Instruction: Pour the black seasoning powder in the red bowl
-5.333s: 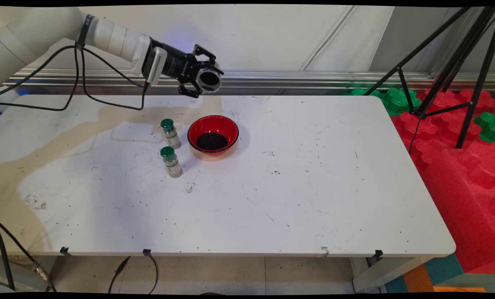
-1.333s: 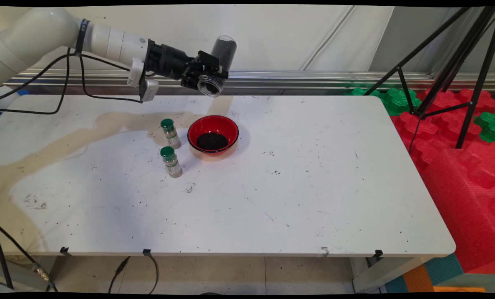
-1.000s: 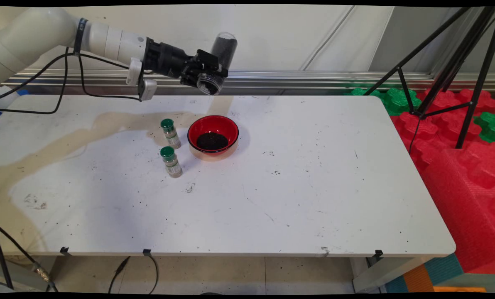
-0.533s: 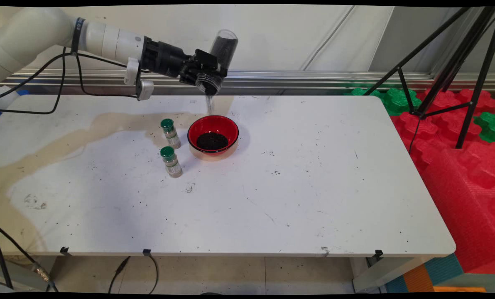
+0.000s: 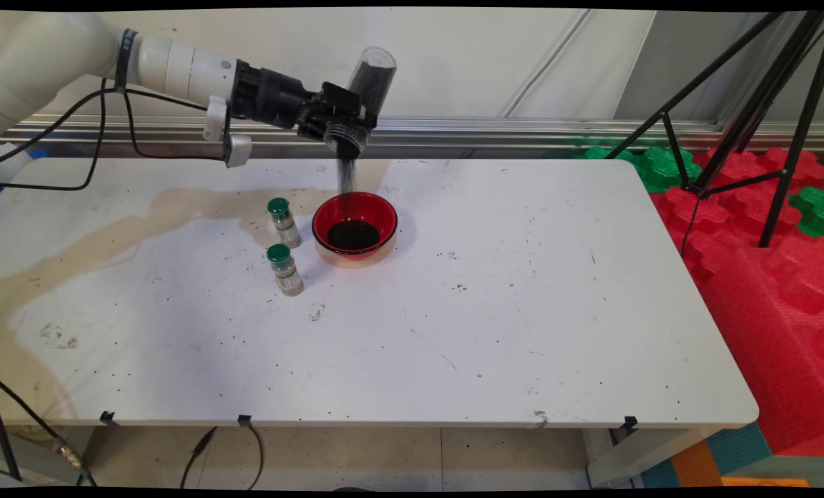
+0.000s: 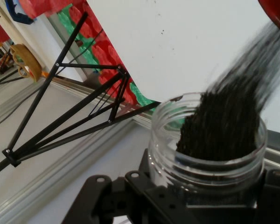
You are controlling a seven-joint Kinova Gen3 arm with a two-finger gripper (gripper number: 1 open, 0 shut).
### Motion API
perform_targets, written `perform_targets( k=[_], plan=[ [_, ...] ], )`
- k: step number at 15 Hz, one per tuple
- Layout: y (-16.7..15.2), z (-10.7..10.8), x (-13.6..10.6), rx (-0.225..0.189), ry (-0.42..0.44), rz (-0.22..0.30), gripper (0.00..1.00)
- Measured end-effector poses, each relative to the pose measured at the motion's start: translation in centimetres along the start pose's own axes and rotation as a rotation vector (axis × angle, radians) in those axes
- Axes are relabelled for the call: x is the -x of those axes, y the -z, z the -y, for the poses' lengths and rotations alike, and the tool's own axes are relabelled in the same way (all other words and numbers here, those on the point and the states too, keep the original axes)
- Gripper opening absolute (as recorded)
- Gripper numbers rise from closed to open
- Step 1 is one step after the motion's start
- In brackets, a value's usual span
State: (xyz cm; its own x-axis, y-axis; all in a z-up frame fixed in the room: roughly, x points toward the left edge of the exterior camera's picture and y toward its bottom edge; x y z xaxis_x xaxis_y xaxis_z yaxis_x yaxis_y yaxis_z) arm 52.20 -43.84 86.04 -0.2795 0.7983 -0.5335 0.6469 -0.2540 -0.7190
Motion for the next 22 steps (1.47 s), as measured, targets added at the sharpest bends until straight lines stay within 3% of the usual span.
perform_targets(
  k=[22],
  plan=[
    [0.77,-0.18,-0.17,-0.002,-0.016,-0.002,0.00]
  ],
)
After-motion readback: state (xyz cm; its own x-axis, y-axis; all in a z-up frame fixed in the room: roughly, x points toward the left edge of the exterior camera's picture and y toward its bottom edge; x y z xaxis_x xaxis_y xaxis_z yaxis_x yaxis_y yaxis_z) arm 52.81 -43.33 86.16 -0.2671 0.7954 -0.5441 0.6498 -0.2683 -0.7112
